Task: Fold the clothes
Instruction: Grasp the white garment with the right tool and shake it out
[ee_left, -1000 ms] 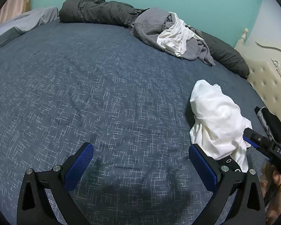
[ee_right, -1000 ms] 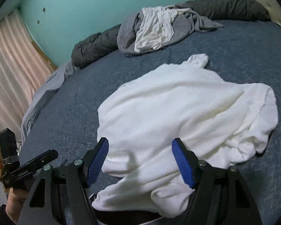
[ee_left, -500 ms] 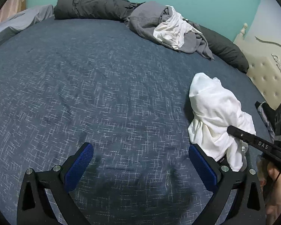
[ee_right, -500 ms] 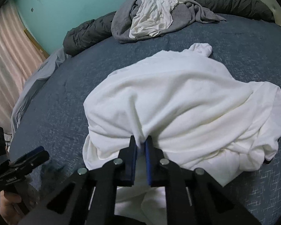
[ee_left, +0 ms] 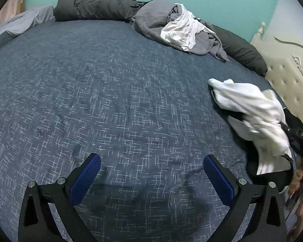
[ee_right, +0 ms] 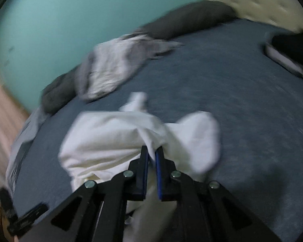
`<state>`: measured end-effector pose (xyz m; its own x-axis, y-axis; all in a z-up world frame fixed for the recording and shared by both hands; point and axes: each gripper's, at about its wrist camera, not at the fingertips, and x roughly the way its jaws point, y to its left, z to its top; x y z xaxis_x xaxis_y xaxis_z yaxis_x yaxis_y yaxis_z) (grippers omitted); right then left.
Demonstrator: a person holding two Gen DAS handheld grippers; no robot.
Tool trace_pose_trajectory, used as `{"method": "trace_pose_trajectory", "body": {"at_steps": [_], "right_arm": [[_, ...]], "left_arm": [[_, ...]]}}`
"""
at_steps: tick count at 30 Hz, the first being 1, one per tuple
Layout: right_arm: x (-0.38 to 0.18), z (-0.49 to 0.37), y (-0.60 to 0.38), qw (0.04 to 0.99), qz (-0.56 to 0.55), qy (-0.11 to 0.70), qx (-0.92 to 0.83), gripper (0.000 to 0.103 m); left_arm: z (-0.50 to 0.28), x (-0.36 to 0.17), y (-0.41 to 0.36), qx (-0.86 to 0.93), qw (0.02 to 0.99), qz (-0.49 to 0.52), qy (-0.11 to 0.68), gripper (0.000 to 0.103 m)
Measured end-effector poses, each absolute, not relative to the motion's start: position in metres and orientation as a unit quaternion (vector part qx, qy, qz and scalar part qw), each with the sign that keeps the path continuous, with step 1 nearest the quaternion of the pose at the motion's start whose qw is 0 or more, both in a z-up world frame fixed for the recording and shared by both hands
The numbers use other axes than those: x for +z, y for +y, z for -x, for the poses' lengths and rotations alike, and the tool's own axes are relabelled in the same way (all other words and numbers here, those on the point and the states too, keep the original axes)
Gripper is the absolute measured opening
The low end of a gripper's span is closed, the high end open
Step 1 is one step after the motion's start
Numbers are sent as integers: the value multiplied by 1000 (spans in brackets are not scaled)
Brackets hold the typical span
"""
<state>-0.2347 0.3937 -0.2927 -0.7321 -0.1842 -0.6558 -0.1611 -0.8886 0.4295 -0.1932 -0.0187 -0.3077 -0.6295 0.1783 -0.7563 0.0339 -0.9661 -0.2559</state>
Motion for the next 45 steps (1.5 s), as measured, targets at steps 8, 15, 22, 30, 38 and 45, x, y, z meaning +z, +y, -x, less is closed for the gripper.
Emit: {"method": "trace_pose_trajectory", "body": {"at_steps": [8,15,22,30,38,45], "right_arm": [[-300,230,420,-39,-384,-256,-886,7],[-273,216,404,20,-366,-252,-895,19],[-240,202,351,94,-357,-194,-909,53],[-242,227,275,119,-415,-72,-899,66],[-270,261,258,90,-458,21,-884,33],[-244,279,308,57,-434,-46,-898,10]], "left_arm": [[197,-310,-4,895,47,430,-113,103],[194,-307,-5,897,48,426,-109,103],[184,-304,-13,900,46,420,-103,103],[179,-303,-21,897,53,423,-112,103],[176,-296,-34,901,47,413,-120,103],[175,-293,-41,902,45,410,-127,103]]}}
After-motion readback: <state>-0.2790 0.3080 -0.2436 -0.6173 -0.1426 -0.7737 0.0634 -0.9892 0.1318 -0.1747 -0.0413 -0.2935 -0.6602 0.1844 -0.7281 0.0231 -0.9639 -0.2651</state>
